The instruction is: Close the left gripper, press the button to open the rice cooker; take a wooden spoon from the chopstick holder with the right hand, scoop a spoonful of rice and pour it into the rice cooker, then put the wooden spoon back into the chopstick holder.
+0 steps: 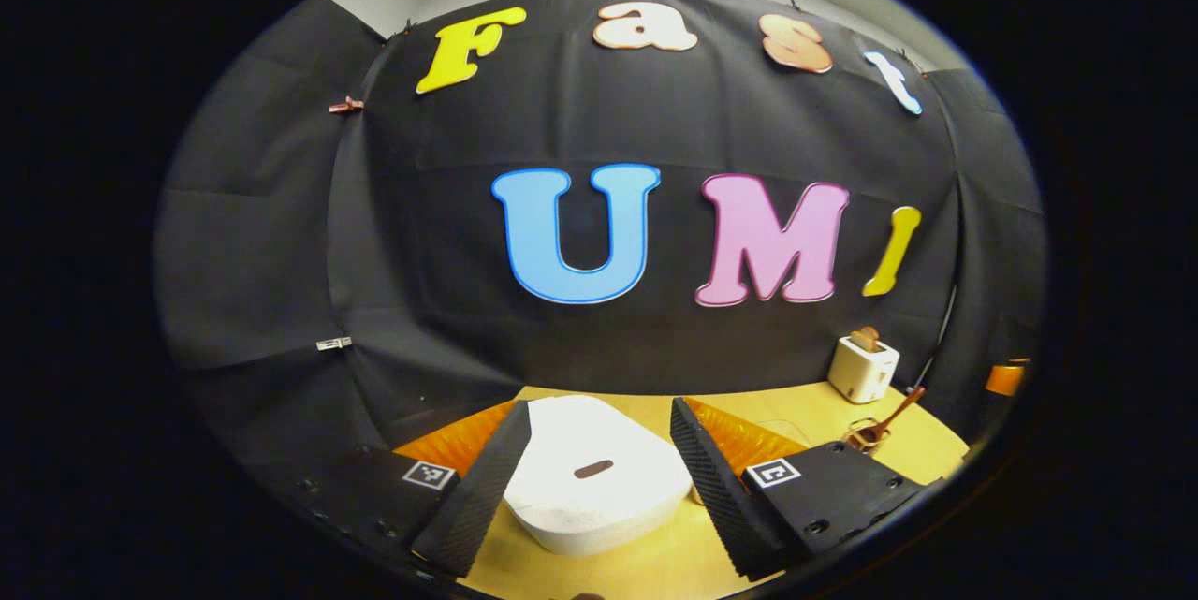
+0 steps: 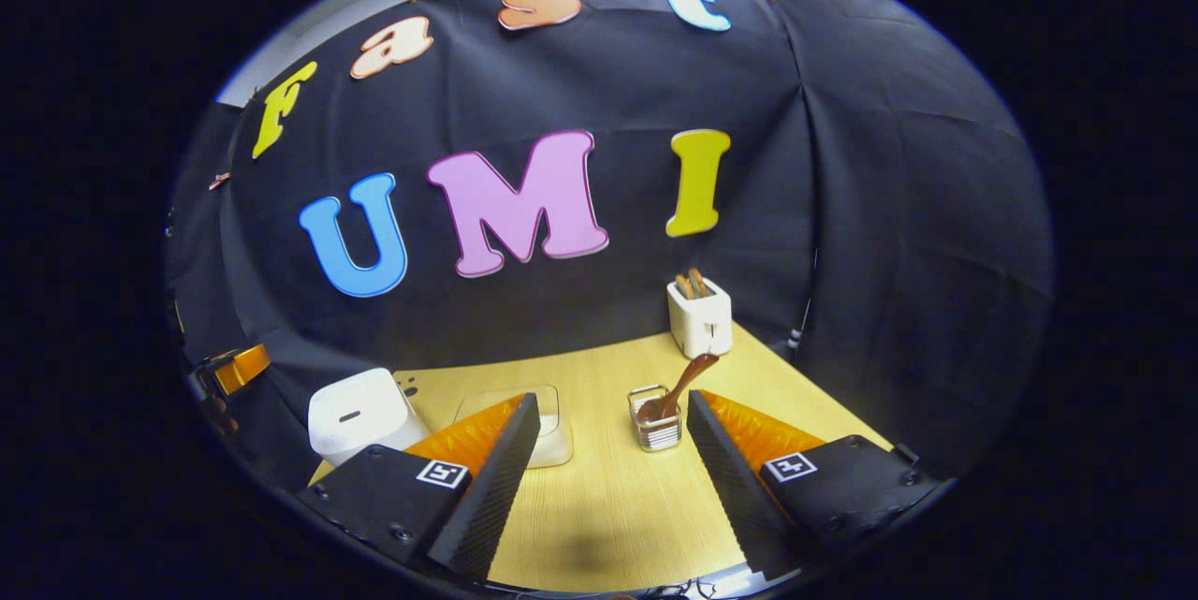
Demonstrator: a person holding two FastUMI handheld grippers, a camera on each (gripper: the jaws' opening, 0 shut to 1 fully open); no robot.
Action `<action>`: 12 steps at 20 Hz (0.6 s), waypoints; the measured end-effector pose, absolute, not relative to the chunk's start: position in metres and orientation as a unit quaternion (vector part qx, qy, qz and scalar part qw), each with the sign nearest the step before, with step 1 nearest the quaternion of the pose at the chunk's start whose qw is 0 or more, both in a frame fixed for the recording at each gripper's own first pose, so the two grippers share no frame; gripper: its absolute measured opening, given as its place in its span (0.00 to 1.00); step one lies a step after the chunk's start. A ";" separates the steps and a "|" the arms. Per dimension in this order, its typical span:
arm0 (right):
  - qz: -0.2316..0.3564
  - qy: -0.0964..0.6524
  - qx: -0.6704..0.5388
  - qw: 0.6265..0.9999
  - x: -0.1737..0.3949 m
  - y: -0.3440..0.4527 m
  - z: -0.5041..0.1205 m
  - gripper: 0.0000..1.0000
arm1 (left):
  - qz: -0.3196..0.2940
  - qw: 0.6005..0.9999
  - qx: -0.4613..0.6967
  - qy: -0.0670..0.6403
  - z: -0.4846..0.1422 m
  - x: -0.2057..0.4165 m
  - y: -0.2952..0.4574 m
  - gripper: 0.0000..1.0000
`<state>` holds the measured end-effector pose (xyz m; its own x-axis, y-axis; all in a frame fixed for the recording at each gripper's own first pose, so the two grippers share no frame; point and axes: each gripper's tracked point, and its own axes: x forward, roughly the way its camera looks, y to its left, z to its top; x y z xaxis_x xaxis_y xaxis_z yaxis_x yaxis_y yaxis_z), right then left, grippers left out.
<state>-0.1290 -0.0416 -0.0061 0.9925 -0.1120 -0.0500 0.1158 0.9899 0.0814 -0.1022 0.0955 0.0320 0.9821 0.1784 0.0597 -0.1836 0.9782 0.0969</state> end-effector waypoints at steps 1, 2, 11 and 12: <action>-0.064 0.011 0.035 0.997 -0.141 -0.040 -0.003 0.98 | 0.084 0.995 0.041 -0.024 0.029 -0.118 0.085 0.97; -0.067 0.009 0.036 0.997 -0.153 -0.035 -0.007 0.98 | 0.074 0.997 0.026 -0.020 0.024 -0.133 0.074 0.97; -0.033 0.083 0.034 0.995 -0.210 0.002 -0.068 0.98 | 0.035 0.998 -0.009 0.050 -0.062 -0.217 0.046 0.96; -0.027 0.090 0.032 0.995 -0.210 0.007 -0.073 0.98 | 0.035 0.998 -0.010 0.057 -0.067 -0.219 0.048 0.96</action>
<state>-0.2100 0.0073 -0.0730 0.9824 -0.0475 -0.1806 0.0590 0.9965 0.0588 -0.2191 0.0475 -0.0672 0.9911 0.0684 -0.1143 -0.0706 0.9974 -0.0158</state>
